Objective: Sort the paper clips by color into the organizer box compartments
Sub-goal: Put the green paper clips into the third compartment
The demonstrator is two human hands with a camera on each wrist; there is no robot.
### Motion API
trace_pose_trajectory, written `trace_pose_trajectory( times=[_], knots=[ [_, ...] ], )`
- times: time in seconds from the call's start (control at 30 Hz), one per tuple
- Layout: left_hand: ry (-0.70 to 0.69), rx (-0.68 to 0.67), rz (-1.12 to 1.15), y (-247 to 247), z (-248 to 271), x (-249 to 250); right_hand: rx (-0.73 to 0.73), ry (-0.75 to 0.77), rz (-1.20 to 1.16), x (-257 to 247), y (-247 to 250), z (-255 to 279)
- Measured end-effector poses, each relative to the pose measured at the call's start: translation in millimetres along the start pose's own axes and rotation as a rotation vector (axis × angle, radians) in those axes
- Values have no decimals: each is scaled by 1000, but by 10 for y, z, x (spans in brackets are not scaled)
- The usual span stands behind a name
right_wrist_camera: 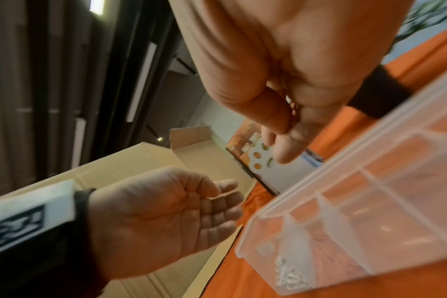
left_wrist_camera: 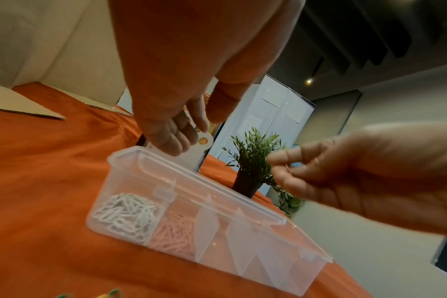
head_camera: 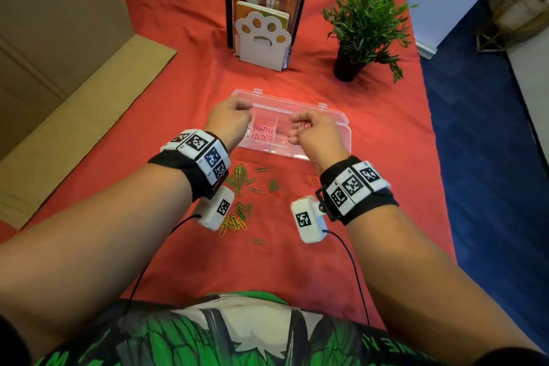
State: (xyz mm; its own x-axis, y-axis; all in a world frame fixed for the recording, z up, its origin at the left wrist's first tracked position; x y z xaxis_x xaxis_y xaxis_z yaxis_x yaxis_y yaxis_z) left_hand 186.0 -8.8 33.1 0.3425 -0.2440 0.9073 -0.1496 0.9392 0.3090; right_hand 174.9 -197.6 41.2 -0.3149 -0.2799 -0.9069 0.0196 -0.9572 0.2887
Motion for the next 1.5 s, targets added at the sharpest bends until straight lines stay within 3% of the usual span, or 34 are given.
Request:
trace_pose_trajectory(
  times=[0.13, 0.3, 0.5, 0.7, 0.93, 1.13, 1.2, 1.3, 1.4, 1.5],
  knots=[
    [-34, 68, -70, 320, 100, -267, 58, 215, 226, -363, -303, -124],
    [-35, 55, -276, 564, 236, -713, -122, 217, 624, -338, -717, -125],
    [-33, -37, -460, 596, 417, -1126, -31, 265, 592, -149, -605, 23],
    [-175, -103, -664, 383, 459, -943, -115, 172, 761, 481, -640, 192],
    [-264, -230, -857, 66, 373, -919, -156, 396, 1092, 569, -999, 336],
    [-247, -238, -856, 18, 388, -1000, -154, 394, 1177, 610, -1023, 440],
    [-239, -213, -800, 59, 379, -983, -182, 332, 1076, 667, -985, 350],
    [-159, -179, -639, 179, 329, -982, -172, 95, 647, 724, -829, 205],
    [131, -164, -263, 279, 269, -1165, -161, -282, -57, 898, -775, 247],
    [368, -152, 143, 271, 345, -1277, -172, -376, -333, 886, -824, 287]
  ],
)
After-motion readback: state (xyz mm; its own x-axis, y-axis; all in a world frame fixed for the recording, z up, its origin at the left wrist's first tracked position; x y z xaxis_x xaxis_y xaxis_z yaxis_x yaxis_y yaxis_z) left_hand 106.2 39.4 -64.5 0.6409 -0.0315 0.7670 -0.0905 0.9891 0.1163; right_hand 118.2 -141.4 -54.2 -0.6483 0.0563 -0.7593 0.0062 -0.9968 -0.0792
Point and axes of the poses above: each hand's wrist, its own z-axis away from the middle knuckle, its own y-axis out of the back of the hand, x = y × z, the point moved 10 cm from there along -z, towards the middle knuckle
